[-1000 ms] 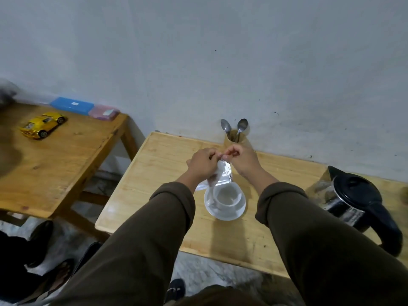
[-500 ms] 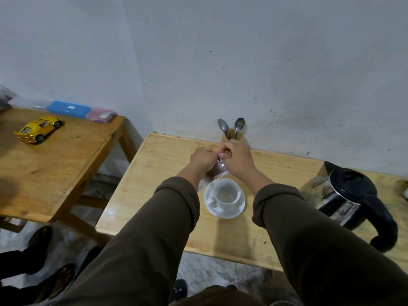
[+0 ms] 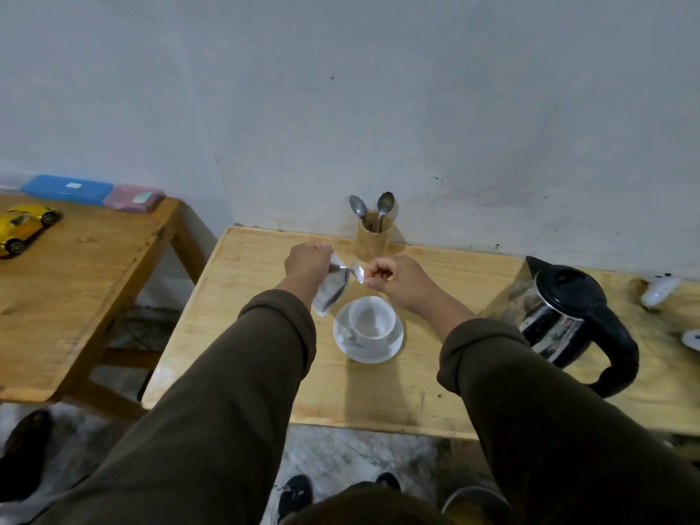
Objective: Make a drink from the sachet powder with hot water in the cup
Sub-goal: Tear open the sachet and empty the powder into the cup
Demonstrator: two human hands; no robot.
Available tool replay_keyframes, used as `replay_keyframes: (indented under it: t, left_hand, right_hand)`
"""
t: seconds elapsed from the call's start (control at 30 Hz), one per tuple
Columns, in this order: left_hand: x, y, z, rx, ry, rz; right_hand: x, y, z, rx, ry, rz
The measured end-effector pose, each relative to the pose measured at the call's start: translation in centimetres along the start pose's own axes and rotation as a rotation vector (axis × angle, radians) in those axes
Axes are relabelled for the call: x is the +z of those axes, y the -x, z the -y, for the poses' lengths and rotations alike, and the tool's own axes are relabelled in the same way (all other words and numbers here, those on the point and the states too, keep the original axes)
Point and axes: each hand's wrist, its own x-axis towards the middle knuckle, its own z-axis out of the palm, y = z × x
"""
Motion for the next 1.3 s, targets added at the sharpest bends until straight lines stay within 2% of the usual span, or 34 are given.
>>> replay_keyframes:
  t: [0.37, 0.63, 0.9, 1.17, 1.3]
  left_hand:
    - [0.6, 1.3, 0.1, 0.013, -0.027, 0.062]
    - [2.0, 1.6, 2.4, -0.001, -0.048, 0.136]
    - [3.4, 1.1, 4.9, -0.095, -0.183, 0.189]
    - [5.3, 1.2, 5.5, -0.074, -0.447, 0.207]
    - [5.6, 1.3, 4.8, -0.098, -0.513, 0.212]
  right_hand:
    - [-1.5, 1.6, -0.7, 0.112, -0.094, 0.021]
    - [-0.6, 2.4, -1.6, 0.047, 0.026, -0.15]
    - [1.0, 3.1, -3.5, 0.163, 0.003, -0.039]
    - [2.3, 3.3, -5.1, 0.15, 0.088, 0.032]
    - [2.7, 2.5, -5.7, 0.131, 0.178, -0.013]
